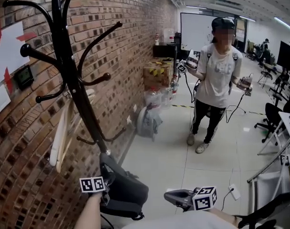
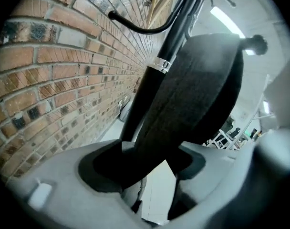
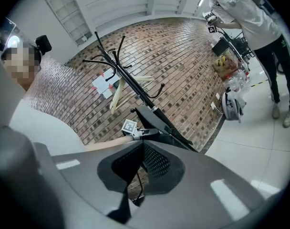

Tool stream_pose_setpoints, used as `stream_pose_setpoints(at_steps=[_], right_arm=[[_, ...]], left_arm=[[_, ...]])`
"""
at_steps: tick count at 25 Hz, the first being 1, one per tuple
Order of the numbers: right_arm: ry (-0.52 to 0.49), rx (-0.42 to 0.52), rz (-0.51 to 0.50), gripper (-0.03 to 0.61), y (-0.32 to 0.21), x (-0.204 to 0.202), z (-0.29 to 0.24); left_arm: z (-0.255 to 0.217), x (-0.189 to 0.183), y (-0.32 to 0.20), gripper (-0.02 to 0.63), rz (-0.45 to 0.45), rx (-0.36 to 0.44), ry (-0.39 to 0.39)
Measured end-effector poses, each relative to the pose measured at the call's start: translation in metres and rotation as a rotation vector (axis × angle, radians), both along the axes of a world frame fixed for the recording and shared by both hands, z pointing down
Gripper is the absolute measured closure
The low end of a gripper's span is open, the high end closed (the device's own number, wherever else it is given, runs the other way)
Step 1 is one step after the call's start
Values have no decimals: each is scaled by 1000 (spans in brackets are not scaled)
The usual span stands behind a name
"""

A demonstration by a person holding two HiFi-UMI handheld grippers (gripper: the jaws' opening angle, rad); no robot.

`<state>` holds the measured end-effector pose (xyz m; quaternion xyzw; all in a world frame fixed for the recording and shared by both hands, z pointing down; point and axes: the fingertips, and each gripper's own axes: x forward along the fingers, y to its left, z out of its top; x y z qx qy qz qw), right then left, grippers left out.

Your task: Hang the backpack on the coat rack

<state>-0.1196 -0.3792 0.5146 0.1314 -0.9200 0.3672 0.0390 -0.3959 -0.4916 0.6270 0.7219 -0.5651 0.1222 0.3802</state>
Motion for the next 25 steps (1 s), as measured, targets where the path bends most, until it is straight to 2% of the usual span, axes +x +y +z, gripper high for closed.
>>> stream_pose_setpoints(at_steps=[6,9,12,15,18,22,24,25], right_arm=[[5,35,12,578,29,42,-11],[1,49,-5,578,55,63,-15],[-15,57,-32,578,85,82,-17],[-47,41,-70,578,118,93,-13],[-77,14,-121,578,147,95,-7],[-104,-6,-166,578,177,98,-4],[-106,1,-185,578,187,101,-6],[-106,9,-195,578,191,101,-9]], left_arm=[[-32,-10,46,336,-54,95,-70],[-68,7,89,337,-77,192,-38],[-112,59,140,342,-36,304,47],[-144,122,197,372,33,353,81],[-166,181,248,453,86,388,114],[-178,237,299,529,150,403,86],[-180,259,313,614,184,399,73],[-179,269,317,614,210,394,78]])
